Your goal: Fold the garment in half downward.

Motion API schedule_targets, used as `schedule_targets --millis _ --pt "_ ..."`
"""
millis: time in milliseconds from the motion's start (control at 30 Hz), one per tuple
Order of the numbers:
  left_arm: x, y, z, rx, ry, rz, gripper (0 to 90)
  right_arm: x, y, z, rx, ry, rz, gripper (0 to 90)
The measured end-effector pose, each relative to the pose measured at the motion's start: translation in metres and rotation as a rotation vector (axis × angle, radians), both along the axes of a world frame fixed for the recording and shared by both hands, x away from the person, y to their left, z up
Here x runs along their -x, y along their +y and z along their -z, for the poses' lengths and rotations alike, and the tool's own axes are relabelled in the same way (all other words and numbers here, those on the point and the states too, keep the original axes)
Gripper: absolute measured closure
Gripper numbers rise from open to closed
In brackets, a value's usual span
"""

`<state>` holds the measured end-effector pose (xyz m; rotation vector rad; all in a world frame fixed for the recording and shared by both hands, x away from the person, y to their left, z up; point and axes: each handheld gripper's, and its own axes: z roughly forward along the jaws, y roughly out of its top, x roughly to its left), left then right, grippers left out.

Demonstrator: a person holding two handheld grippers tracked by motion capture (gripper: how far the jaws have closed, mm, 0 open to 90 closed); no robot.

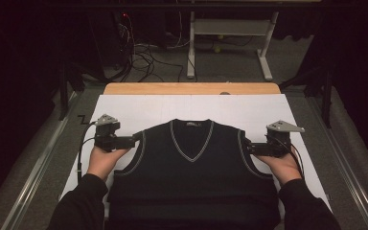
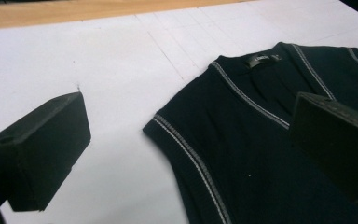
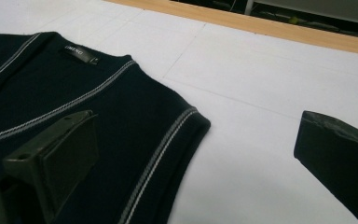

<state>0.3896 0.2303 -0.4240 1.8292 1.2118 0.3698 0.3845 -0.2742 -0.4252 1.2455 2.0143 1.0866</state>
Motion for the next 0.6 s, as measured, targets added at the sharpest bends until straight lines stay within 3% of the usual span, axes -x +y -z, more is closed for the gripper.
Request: schedule_targets --millis 400,533,600 --pt "-0.022 -0.006 0.014 0.011 0.067 -0.027 0.0 -0.025 0.012 0.007 0.010 0.053 0.008 3.3" --pt "-0.037 -0.014 0.028 -0.023 0.158 -0.033 0.0 -0.042 0.020 0.016 0.016 0.121 0.019 11.7" --pt "-0.042 -0.021 0.035 -0.046 0.185 -0.029 0.3 -0.051 0.025 0.024 0.031 0.168 0.028 16.2"
